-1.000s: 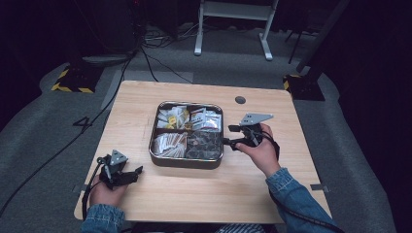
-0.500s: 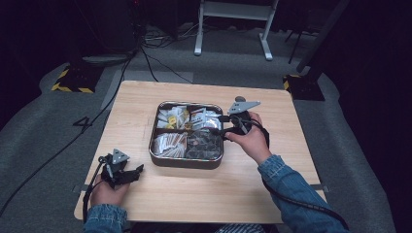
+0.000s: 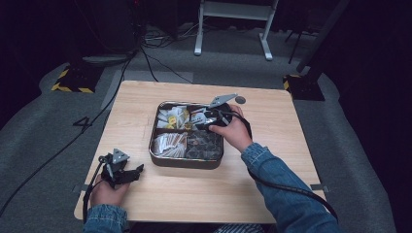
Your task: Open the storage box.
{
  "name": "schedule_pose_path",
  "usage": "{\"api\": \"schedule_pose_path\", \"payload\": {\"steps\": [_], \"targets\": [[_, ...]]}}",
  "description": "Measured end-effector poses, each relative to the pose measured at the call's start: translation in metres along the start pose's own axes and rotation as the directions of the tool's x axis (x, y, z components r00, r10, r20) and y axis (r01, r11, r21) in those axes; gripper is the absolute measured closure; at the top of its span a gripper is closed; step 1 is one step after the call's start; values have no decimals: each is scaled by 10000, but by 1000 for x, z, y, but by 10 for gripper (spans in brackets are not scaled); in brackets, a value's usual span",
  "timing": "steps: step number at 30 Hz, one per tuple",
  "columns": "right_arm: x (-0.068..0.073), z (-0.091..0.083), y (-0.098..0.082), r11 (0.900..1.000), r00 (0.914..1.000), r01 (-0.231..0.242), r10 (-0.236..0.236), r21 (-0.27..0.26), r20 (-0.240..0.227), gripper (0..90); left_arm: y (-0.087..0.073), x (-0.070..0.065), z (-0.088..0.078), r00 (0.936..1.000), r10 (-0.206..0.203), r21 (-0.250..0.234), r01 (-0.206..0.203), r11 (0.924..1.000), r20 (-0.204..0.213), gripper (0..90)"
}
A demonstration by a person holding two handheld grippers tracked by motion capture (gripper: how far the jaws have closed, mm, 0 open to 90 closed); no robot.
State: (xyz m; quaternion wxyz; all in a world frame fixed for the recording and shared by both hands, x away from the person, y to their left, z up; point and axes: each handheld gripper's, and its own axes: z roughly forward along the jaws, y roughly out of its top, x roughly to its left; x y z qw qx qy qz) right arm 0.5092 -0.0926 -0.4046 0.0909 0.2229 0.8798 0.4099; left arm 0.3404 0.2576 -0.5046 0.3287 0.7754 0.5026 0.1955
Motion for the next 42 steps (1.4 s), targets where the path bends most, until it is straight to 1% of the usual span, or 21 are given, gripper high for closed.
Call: {"api": "schedule_pose_path", "payload": {"steps": [1, 2, 3, 4, 5, 6, 7, 8, 9, 10, 11, 13, 16, 19, 20, 21, 23, 26, 32, 39, 42], "targets": [[1, 4, 0, 9999, 9999, -61, 62, 121, -99, 365, 0, 0, 0, 10000, 0, 0, 0, 10000, 0, 279], [1, 4, 0, 9999, 9999, -61, 62, 121, -99, 365, 0, 0, 0, 10000, -5, -3, 5, 10000, 0, 279], [1, 9, 0, 9998, 9998, -66, 69, 176, -174, 367, 0, 0, 0, 10000, -2, -4, 2, 10000, -1, 278], [3, 17, 0, 9999, 9996, -74, 78, 149, -279, 371, 0, 0, 0, 10000, 0, -3, 0, 10000, 10, 278], [3, 17, 0, 9999, 9996, -74, 78, 149, -279, 371, 0, 0, 0, 10000, 7, 26, -7, 10000, 38, 278], [6, 26, 0, 9998, 9992, -81, 87, 157, -394, 374, 0, 1, 0, 10000, 9, 26, -9, 10000, 36, 277], [8, 29, 1, 9999, 9990, -14, 20, 151, -446, 381, 0, 1, 0, 10000, 10, 27, -10, 10000, 38, 277], [8, 29, 1, 9999, 9990, -14, 20, 151, -446, 381, 0, 1, 0, 10000, 10, 27, -10, 10000, 38, 277], [9, 32, 2, 9998, 9988, 90, -81, 178, -476, 390, 0, 1, 0, 10000, 12, 27, -12, 10000, 37, 277], [11, 36, 3, 9996, 9984, 217, -208, 178, -519, 416, 0, 1, 0, 10000, 12, 28, -12, 10000, 38, 277], [11, 38, 4, 9995, 9983, 249, -238, 203, -529, 429, 0, 1, 0, 10000, 11, 28, -11, 10000, 39, 277], [11, 41, 5, 9996, 9983, 155, -141, 250, -565, 462, 0, 1, 0, 10000, 14, 28, -15, 10000, 38, 277], [12, 47, 5, 9995, 9981, 157, -140, 271, -598, 483, 1, 1, 0, 10000, 6, 24, -6, 10000, 48, 277], [13, 51, 5, 9996, 9973, 152, -134, 244, -727, 508, 1, 1, 0, 10000, 3, 23, -3, 10000, 49, 277], [15, 55, 5, 9992, 9975, 253, -231, 318, -664, 526, 1, 1, 0, 10000, 2, 26, -2, 10000, 44, 277], [16, 58, 2, 9975, 9975, 595, -579, 383, -398, 561, 1, 1, 0, 10000, 9, 24, -9, 10000, 39, 277], [15, 58, 1, 9982, 9978, 543, -533, 250, -400, 578, 1, 0, 0, 10000, 6, 20, -6, 10000, 33, 277], [16, 58, 1, 9978, 9975, 621, -612, 247, -344, 581, 0, 0, 0, 10000, 9, 19, -9, 10000, 30, 277], [17, 58, 0, 9978, 9977, 615, -607, 241, -294, 584, 0, 0, 0, 10000, 10, 28, -10, 10000, 41, 277], [18, 58, 0, 9988, 9987, 453, -449, 198, -223, 585, 0, 1, 0, 10000, 17, 26, -17, 10000, 32, 277], [18, 58, 0, 9995, 9994, 294, -292, 147, -165, 585, 1, 1, 0, 10000, 6, 26, -7, 10000, 39, 277]]}}
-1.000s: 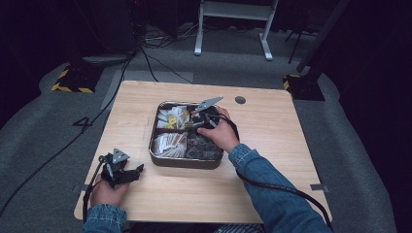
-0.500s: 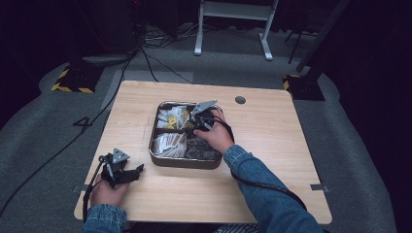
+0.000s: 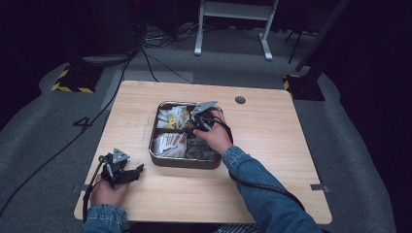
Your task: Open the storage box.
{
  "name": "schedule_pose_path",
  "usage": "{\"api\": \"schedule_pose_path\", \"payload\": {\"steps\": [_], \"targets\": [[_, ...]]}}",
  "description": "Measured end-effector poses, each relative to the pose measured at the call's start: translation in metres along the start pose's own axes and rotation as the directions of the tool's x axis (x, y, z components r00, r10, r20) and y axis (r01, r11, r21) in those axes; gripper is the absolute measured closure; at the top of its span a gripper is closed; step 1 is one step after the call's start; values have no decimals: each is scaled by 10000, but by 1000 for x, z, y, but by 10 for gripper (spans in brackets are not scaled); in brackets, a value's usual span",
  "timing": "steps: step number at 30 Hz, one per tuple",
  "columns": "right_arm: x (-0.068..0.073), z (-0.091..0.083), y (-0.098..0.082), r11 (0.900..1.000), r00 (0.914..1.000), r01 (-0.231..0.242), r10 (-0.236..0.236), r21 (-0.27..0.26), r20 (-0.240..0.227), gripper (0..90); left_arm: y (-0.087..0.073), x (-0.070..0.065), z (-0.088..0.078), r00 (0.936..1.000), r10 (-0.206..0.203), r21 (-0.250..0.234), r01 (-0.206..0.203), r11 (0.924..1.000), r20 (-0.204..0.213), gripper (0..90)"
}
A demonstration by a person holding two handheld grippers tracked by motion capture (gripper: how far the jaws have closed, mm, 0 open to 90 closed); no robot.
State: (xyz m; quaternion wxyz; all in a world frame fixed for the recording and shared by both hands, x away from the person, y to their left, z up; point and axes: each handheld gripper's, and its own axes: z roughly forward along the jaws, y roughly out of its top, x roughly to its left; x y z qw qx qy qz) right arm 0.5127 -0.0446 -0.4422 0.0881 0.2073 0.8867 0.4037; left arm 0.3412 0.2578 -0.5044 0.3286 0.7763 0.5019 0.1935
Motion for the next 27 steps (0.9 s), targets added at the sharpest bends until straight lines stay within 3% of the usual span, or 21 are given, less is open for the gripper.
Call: {"api": "schedule_pose_path", "payload": {"steps": [14, 27], "targets": [[-1, -6, 6, 10000, 10000, 17, -17, -21, -16, 587, 0, 0, 0, 10000, 1, 2, -1, 10000, 11, 277], [0, -38, 28, 9983, 9999, 154, -151, -570, 58, 586, 0, 1, 0, 10000, 74, -11, -74, 10000, 65, 274]]}}
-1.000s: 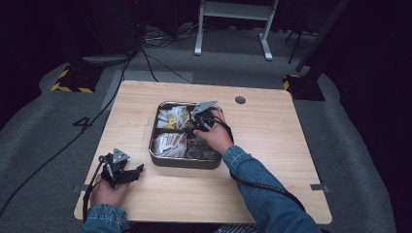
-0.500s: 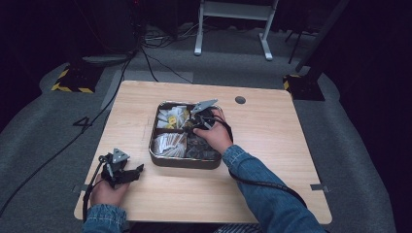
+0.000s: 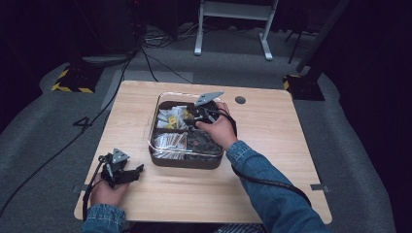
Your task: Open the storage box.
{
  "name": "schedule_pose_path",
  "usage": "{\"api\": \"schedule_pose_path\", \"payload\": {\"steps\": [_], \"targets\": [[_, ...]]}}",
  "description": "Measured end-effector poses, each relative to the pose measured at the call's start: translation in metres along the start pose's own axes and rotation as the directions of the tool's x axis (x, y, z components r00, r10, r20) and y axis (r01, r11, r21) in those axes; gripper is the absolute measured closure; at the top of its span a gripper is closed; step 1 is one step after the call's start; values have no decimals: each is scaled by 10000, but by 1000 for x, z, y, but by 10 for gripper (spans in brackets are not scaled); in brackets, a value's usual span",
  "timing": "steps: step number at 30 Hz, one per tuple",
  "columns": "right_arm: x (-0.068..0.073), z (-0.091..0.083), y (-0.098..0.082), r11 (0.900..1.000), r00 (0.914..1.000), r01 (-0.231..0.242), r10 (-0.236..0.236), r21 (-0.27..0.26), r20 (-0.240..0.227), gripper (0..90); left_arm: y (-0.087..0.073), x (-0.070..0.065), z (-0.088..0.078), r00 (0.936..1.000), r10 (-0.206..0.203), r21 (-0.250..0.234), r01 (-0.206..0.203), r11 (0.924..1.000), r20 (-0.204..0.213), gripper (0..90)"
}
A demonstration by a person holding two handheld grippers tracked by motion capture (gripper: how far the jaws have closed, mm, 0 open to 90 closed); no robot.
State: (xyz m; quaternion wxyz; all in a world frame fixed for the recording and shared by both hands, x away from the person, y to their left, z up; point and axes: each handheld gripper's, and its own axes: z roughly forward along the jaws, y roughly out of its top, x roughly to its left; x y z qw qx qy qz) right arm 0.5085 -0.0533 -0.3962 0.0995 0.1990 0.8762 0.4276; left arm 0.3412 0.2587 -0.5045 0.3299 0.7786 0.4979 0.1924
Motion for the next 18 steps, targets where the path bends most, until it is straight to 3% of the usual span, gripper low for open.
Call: {"api": "schedule_pose_path", "payload": {"steps": [18], "targets": [[-14, -58, -1, 9998, 9996, 59, -53, -188, 295, 586, 0, 4, 0, 10000, 30, 54, -30, 10000, -84, 269]]}}
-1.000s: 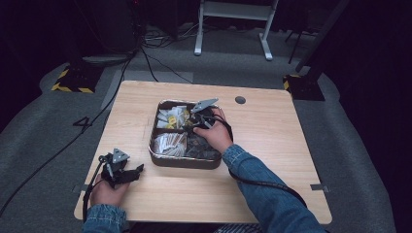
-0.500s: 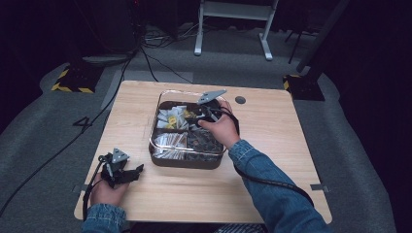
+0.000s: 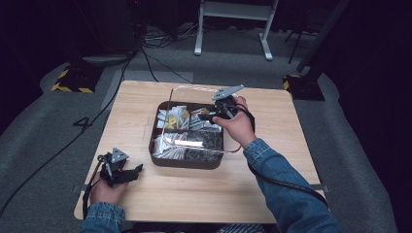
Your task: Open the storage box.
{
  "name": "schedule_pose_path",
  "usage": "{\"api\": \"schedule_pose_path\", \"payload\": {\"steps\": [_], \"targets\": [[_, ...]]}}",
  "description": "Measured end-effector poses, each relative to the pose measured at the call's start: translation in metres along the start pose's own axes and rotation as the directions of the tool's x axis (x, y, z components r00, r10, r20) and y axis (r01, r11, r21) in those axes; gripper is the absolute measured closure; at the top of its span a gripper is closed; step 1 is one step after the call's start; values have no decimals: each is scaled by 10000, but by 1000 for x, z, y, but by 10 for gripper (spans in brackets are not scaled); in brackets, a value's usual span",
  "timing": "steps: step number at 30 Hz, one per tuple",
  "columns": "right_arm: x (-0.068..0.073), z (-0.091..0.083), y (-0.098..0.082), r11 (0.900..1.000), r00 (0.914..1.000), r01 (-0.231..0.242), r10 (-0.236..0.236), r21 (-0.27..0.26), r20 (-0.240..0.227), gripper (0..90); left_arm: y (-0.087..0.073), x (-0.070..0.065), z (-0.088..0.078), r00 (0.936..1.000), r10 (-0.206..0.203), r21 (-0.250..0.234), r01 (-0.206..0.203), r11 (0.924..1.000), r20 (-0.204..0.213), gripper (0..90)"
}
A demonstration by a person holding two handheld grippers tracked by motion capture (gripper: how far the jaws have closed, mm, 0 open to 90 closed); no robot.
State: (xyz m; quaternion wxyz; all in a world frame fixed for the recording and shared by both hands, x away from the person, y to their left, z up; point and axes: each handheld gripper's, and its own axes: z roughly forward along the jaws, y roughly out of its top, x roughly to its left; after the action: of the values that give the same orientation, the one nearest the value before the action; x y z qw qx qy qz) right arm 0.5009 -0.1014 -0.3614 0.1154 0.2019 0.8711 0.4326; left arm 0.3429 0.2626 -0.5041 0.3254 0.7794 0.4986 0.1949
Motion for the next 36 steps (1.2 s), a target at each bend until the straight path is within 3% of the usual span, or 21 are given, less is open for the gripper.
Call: {"api": "schedule_pose_path", "payload": {"steps": [3, 9, 20, 36], "targets": [[-7, -16, -4, 10000, 9999, 21, -20, -58, 137, 586, 2, 2, -2, 9997, 33, 4, -33, 10000, -239, 259], [-20, -41, -15, 9999, 9996, 36, -32, -115, 267, 586, 7, 6, -8, 9996, -266, -389, 264, 9989, -53, 264], [-44, -87, -39, 9997, 9978, -227, 231, -86, 614, 586, 18, 5, -21, 9999, 102, -423, -107, 9990, -113, 273], [-78, -120, -74, 9961, 9868, -883, 881, -46, 1360, 586, 22, -1, -21, 9994, 228, -307, -236, 9993, -248, 284]]}}
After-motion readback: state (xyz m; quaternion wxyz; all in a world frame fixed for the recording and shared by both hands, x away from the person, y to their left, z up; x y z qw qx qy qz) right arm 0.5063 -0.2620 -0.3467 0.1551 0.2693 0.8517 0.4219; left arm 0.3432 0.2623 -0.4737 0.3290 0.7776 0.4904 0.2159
